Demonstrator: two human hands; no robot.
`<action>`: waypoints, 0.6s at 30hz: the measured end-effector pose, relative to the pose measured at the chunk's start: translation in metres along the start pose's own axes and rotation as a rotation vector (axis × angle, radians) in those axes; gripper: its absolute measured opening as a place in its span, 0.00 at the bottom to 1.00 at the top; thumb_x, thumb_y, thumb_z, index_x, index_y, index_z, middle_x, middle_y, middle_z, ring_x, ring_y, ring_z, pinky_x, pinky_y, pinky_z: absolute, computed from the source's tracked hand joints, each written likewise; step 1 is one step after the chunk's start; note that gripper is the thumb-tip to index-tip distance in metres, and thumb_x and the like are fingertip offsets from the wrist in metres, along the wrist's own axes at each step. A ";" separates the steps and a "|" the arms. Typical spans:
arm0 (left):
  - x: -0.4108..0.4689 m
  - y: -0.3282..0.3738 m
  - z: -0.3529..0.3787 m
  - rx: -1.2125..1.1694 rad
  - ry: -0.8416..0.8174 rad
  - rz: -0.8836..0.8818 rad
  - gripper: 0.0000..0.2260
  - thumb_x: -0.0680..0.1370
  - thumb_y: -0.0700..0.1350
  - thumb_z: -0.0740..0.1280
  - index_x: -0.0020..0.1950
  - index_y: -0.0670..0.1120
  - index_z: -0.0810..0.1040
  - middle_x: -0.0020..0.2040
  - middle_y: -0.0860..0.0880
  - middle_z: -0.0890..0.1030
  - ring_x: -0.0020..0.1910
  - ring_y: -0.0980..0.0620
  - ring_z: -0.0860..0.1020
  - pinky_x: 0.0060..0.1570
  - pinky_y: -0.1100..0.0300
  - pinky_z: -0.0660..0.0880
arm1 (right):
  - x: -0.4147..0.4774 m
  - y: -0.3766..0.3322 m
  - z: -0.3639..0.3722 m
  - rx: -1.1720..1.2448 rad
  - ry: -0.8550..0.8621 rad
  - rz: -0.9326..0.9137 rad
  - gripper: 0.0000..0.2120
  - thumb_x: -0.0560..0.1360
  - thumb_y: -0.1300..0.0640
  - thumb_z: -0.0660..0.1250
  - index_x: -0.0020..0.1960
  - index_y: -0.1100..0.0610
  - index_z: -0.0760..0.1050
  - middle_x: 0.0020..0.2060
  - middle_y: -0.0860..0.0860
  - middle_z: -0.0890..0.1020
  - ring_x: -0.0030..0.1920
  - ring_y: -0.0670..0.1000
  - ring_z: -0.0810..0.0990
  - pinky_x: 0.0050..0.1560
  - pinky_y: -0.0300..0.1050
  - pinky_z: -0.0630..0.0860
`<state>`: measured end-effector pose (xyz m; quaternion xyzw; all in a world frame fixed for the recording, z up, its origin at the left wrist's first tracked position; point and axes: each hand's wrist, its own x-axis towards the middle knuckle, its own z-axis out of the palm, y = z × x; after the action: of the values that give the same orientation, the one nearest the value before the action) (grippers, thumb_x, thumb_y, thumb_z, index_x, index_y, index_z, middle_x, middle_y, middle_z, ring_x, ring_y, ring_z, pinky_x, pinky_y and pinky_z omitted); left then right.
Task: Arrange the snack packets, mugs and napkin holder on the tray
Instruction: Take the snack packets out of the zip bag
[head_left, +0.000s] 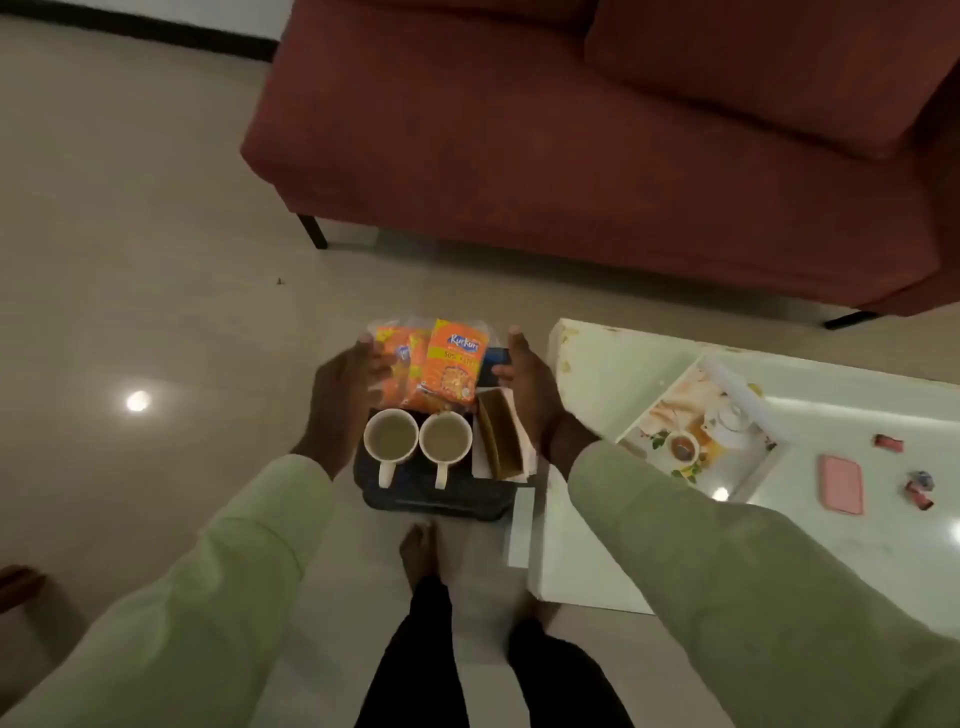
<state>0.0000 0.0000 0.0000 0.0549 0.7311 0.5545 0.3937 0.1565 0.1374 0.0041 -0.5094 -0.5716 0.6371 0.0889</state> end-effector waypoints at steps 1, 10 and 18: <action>0.018 -0.005 -0.002 0.132 0.088 0.091 0.13 0.81 0.53 0.60 0.50 0.48 0.81 0.52 0.45 0.84 0.53 0.45 0.81 0.56 0.48 0.75 | 0.017 0.000 0.007 -0.038 0.046 0.023 0.20 0.81 0.36 0.49 0.46 0.45 0.74 0.38 0.39 0.83 0.40 0.41 0.82 0.43 0.34 0.76; 0.168 -0.086 -0.011 0.619 0.167 -0.163 0.37 0.77 0.62 0.63 0.76 0.39 0.60 0.74 0.37 0.67 0.72 0.38 0.67 0.68 0.48 0.65 | 0.151 0.041 0.034 -0.310 -0.040 0.341 0.30 0.81 0.35 0.45 0.51 0.57 0.76 0.47 0.55 0.80 0.44 0.52 0.79 0.45 0.41 0.71; 0.193 -0.095 -0.004 0.527 0.036 -0.022 0.11 0.78 0.48 0.65 0.48 0.41 0.81 0.45 0.44 0.82 0.43 0.46 0.78 0.42 0.57 0.73 | 0.175 0.061 0.046 -0.027 -0.076 0.420 0.25 0.80 0.46 0.64 0.70 0.60 0.71 0.65 0.58 0.78 0.62 0.58 0.79 0.54 0.48 0.74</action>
<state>-0.1012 0.0608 -0.1802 0.1377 0.8578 0.3415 0.3587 0.0689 0.2093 -0.1496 -0.5938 -0.4644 0.6529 -0.0742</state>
